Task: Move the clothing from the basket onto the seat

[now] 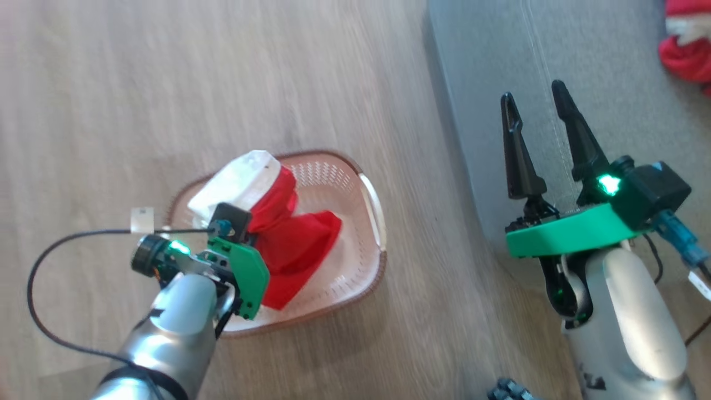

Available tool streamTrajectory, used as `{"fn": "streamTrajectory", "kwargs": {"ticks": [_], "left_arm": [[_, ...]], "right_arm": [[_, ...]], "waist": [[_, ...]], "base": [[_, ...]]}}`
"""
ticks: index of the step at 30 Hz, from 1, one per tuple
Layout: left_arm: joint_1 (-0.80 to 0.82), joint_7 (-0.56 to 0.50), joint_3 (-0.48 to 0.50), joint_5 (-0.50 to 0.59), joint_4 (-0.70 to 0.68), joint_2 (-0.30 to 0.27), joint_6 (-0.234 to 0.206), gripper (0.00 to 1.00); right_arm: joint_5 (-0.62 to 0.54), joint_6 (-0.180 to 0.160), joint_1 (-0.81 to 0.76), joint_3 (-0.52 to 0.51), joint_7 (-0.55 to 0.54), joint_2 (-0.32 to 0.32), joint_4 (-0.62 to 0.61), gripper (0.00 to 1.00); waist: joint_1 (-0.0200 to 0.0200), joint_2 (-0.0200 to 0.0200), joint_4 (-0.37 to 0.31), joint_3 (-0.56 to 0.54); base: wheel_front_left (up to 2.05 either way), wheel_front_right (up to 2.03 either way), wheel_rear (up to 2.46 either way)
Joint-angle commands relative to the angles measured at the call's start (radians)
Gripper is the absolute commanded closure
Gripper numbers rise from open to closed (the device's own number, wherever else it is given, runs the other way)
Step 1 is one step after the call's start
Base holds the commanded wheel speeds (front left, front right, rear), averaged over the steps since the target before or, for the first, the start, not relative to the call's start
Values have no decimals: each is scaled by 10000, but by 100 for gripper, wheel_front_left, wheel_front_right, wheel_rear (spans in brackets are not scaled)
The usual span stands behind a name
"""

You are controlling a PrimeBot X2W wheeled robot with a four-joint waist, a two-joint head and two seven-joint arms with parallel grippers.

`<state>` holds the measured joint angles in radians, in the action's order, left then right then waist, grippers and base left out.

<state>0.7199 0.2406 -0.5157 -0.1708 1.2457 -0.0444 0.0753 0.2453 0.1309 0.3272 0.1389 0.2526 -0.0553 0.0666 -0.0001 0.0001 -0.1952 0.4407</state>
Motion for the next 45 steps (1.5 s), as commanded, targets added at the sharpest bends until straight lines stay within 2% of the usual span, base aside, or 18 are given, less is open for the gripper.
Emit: {"fn": "streamTrajectory", "kwargs": {"ticks": [1, 7, 22, 28, 35, 45], "left_arm": [[-169, 179, 283, -113, -308, -88, -62, 100], [-769, 208, 551, -471, -1865, -68, -276, 100], [-2956, 211, 1622, -546, -5316, -198, -755, 100], [-3907, 211, 2038, -463, -6642, -187, -794, 100], [-5060, 212, 2657, -435, -8260, -125, -1024, 100], [-5533, 212, 3077, -371, -9810, -70, -951, 100]], "right_arm": [[-92, -2, -247, 161, 92, 51, -257, 0], [-132, -2, -552, 80, 92, -2, -59, 0], [232, -2, -1609, 96, 92, -406, 360, 0], [340, -2, -2052, 129, 92, -486, 452, 0], [440, -2, -2411, 233, 92, -541, 517, 0], [464, -2, -2467, 328, 92, -532, 533, 0]], "waist": [[1, -1, 537, -735], [1, -1, 885, -1609], [1, -1, 1362, -3475], [1, -1, 1493, -4065], [1, -1, 1564, -4416], [1, -1, 1702, -4451]], "base": [[0, 0, 0], [0, 0, 0], [0, 0, 0], [0, 0, 0], [0, 0, 0], [0, 0, 0]]}}
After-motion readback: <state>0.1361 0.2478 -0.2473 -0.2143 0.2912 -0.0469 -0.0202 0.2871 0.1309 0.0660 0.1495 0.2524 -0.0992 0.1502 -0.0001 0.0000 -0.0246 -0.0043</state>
